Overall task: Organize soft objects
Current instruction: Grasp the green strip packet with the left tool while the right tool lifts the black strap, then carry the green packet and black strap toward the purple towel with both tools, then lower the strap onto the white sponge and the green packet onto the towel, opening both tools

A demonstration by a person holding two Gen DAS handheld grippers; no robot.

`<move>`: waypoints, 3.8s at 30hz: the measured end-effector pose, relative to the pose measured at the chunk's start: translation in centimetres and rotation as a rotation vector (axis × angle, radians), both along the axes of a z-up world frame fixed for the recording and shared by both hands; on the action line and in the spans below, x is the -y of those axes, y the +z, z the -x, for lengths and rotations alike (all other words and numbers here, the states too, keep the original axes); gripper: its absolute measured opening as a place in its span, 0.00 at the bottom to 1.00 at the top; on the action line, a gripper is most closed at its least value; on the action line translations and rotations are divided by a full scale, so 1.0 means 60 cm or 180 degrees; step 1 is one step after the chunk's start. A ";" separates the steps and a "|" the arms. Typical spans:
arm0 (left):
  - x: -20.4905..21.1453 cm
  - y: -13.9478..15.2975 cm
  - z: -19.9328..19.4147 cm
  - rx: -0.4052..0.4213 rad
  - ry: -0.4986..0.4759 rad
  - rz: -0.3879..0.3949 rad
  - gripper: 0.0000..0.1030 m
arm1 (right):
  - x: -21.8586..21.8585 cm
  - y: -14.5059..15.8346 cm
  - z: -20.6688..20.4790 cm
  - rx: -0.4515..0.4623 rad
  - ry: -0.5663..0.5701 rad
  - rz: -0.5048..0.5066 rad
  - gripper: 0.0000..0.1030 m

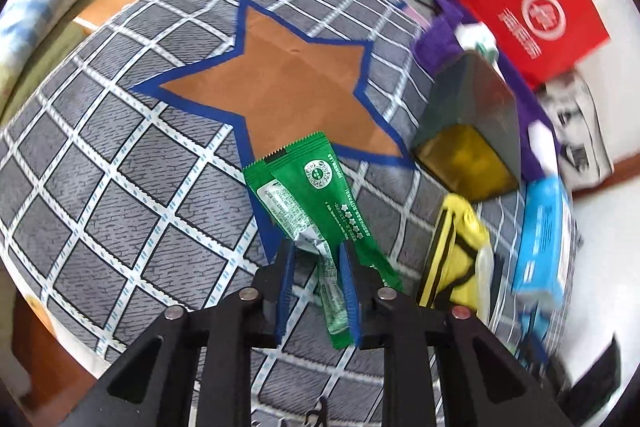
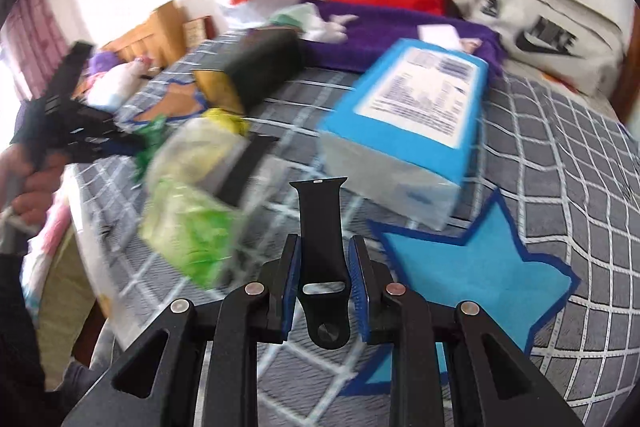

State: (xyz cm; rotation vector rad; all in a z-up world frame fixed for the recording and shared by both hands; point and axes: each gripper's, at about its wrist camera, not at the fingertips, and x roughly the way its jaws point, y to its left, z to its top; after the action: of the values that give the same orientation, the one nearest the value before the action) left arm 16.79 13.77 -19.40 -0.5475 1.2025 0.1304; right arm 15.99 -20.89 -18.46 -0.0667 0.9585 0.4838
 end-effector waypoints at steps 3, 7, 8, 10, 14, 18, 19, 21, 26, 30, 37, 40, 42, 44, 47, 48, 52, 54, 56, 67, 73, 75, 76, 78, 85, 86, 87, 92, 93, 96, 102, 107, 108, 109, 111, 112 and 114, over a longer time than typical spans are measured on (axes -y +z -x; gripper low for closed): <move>0.009 -0.004 -0.003 -0.0020 -0.0137 0.0027 0.37 | 0.007 -0.013 -0.016 -0.0062 -0.0062 -0.0011 0.24; 0.017 -0.002 -0.004 0.0087 -0.0175 0.0087 0.58 | 0.012 -0.026 -0.024 -0.0117 -0.0168 -0.0025 0.22; 0.019 -0.002 -0.004 0.0085 -0.0175 0.0056 0.61 | 0.012 -0.026 -0.025 -0.0097 -0.0190 0.0003 0.22; 0.023 -0.006 -0.010 0.0071 -0.0121 0.0000 0.63 | 0.017 -0.024 -0.028 -0.0062 -0.0284 0.0082 0.22; 0.040 -0.009 -0.030 0.0108 -0.0036 -0.0163 0.70 | 0.030 -0.024 -0.032 -0.0089 -0.0421 0.0116 0.21; 0.075 -0.011 -0.040 0.0103 -0.0181 -0.0654 0.68 | 0.037 -0.015 -0.013 -0.0084 -0.0468 0.0129 0.10; 0.082 -0.012 -0.041 0.0123 -0.0208 -0.0762 0.59 | 0.038 -0.013 -0.008 -0.0086 -0.0465 0.0094 0.09; 0.093 -0.013 -0.041 0.0150 -0.0240 -0.1000 0.48 | 0.039 -0.014 0.000 -0.0138 -0.0467 0.0019 0.09; 0.078 -0.008 -0.025 0.0235 -0.0338 -0.0815 0.31 | 0.038 -0.028 0.010 -0.0184 -0.0568 0.0047 0.13; 0.066 -0.007 -0.002 0.0288 -0.0349 -0.0589 0.27 | 0.038 -0.034 -0.001 -0.0208 -0.0638 -0.0117 0.26; 0.071 -0.001 0.025 0.0392 -0.0473 -0.0376 0.24 | -0.015 -0.036 -0.004 0.0122 -0.0667 0.0456 0.16; 0.072 0.011 0.028 0.0505 -0.0525 -0.0362 0.24 | -0.019 -0.025 0.011 0.0107 -0.0569 0.0375 0.15; 0.074 0.018 0.028 0.0565 -0.0554 -0.0330 0.23 | -0.015 -0.013 0.022 0.0103 -0.0561 0.0277 0.15; 0.072 0.022 0.030 0.0596 -0.0561 -0.0272 0.23 | -0.011 0.002 0.032 0.0125 -0.0564 0.0203 0.15; 0.073 0.030 0.026 0.0620 -0.0583 -0.0262 0.23 | -0.006 0.027 0.042 0.0169 -0.0585 0.0128 0.15; 0.075 0.034 0.025 0.0631 -0.0596 -0.0275 0.23 | -0.003 0.037 0.045 0.0203 -0.0600 0.0106 0.15; 0.078 0.048 0.018 0.0661 -0.0619 -0.0281 0.23 | 0.003 0.065 0.049 0.0283 -0.0623 0.0043 0.15; 0.081 0.055 0.013 0.0691 -0.0631 -0.0269 0.23 | 0.005 0.074 0.045 0.0315 -0.0623 0.0042 0.15; 0.085 0.064 0.006 0.0729 -0.0637 -0.0272 0.23 | 0.005 0.085 0.041 0.0364 -0.0618 0.0057 0.15; 0.112 0.132 -0.058 0.0978 -0.0709 -0.0368 0.23 | 0.012 0.150 -0.016 0.0584 -0.0598 0.0060 0.15; 0.122 0.155 -0.103 0.1024 -0.0764 -0.0359 0.23 | 0.011 0.168 -0.059 0.0618 -0.0658 0.0051 0.15; 0.126 0.160 -0.119 0.1030 -0.0775 -0.0342 0.23 | 0.009 0.172 -0.074 0.0614 -0.0666 0.0033 0.15; 0.127 0.163 -0.129 0.1036 -0.0789 -0.0337 0.23 | 0.007 0.174 -0.084 0.0618 -0.0674 0.0034 0.15; 0.131 0.169 -0.149 0.1036 -0.0806 -0.0340 0.23 | 0.005 0.178 -0.102 0.0628 -0.0685 0.0031 0.15; 0.139 0.188 -0.212 0.1057 -0.0888 -0.0367 0.23 | -0.004 0.188 -0.169 0.0660 -0.0720 0.0005 0.15; 0.140 0.190 -0.221 0.1062 -0.0894 -0.0372 0.23 | -0.006 0.188 -0.180 0.0663 -0.0724 0.0012 0.15; 0.141 0.192 -0.232 0.1073 -0.0902 -0.0381 0.23 | -0.007 0.188 -0.194 0.0673 -0.0733 0.0009 0.15; 0.147 0.192 -0.281 0.1081 -0.0918 -0.0357 0.23 | -0.004 0.182 -0.251 0.0650 -0.0762 0.0009 0.15; 0.149 0.191 -0.293 0.1090 -0.0929 -0.0347 0.23 | -0.003 0.181 -0.263 0.0643 -0.0771 0.0017 0.15; 0.157 0.187 -0.325 0.1073 -0.0947 -0.0340 0.23 | 0.000 0.178 -0.301 0.0631 -0.0797 0.0029 0.15; 0.174 0.172 -0.383 0.0973 -0.1053 -0.0320 0.23 | 0.005 0.168 -0.372 0.0554 -0.0799 0.0018 0.15; 0.182 0.156 -0.421 0.0880 -0.1081 -0.0321 0.23 | 0.012 0.154 -0.422 0.0477 -0.0814 0.0080 0.15; 0.183 0.152 -0.429 0.0870 -0.1087 -0.0297 0.23 | 0.015 0.150 -0.433 0.0432 -0.0814 0.0068 0.15; 0.184 0.148 -0.437 0.0855 -0.1107 -0.0284 0.23 | 0.017 0.147 -0.442 0.0397 -0.0801 0.0048 0.15; 0.186 0.140 -0.448 0.0819 -0.1112 -0.0277 0.23 | 0.021 0.139 -0.459 0.0350 -0.0796 0.0010 0.15; 0.187 0.135 -0.455 0.0801 -0.1114 -0.0268 0.23 | 0.020 0.133 -0.468 0.0313 -0.0780 0.0023 0.15; 0.191 0.125 -0.466 0.0761 -0.1137 -0.0253 0.23 | 0.019 0.122 -0.482 0.0268 -0.0764 0.0048 0.15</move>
State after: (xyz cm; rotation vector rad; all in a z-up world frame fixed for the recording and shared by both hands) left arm 44.76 2.33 -11.90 -0.2634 1.0384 -0.1861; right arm 44.89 -22.03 -11.16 0.0145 0.8743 0.2506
